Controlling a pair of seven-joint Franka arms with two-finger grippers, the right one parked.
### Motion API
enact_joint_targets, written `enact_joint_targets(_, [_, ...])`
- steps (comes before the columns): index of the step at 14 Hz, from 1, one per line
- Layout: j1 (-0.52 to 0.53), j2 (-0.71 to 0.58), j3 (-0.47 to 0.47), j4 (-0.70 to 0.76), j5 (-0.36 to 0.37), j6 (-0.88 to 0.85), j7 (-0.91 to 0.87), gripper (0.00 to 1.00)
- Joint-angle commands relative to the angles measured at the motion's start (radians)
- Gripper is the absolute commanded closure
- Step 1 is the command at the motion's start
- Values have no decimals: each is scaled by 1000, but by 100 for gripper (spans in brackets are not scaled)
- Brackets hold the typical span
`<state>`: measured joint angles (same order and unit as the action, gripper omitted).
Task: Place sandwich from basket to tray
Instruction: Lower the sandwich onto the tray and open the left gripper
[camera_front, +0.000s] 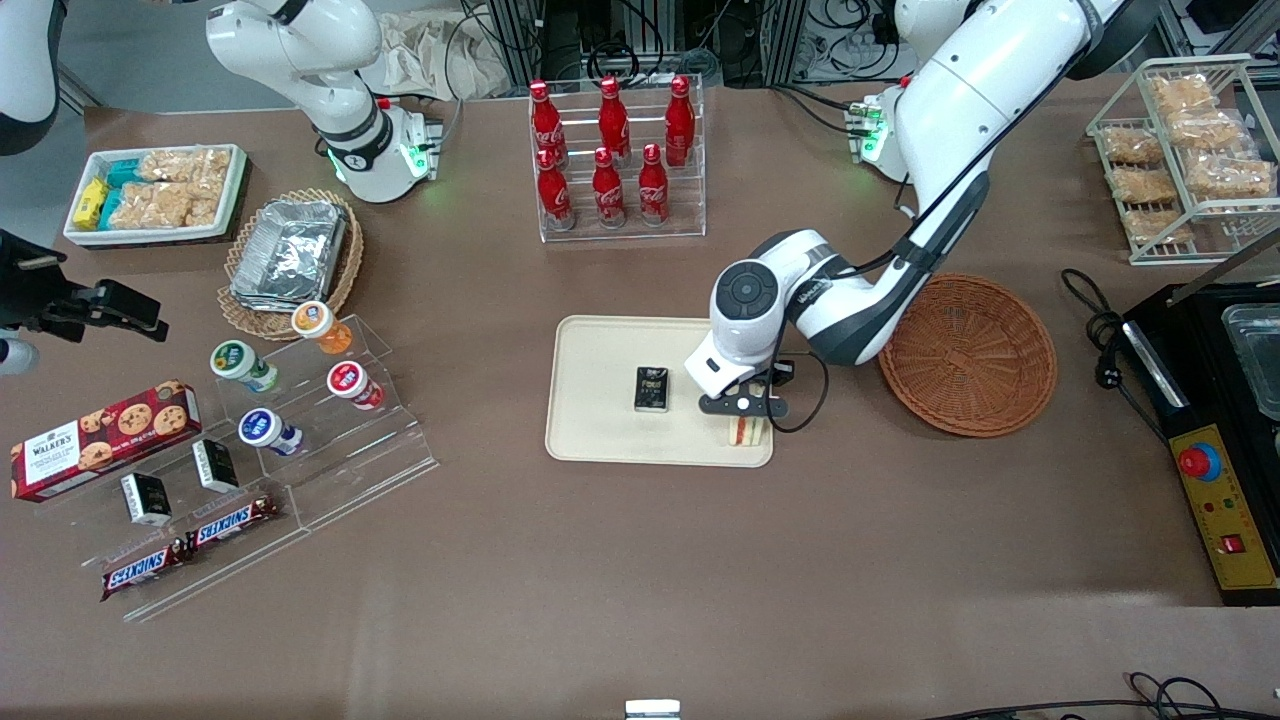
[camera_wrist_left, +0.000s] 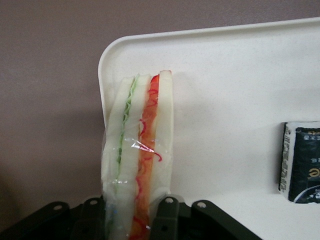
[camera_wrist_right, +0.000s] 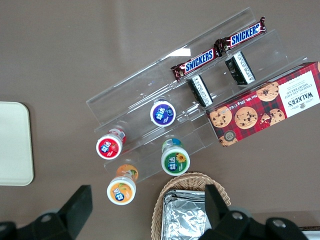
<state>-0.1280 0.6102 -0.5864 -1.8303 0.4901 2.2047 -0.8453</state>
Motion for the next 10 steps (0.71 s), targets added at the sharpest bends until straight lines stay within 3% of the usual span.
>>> enact_joint_targets(1, [-16, 13, 3, 23, 25, 0, -35, 0])
enact_joint_targets(10, [-4, -52, 0, 55, -1, -68, -51, 0])
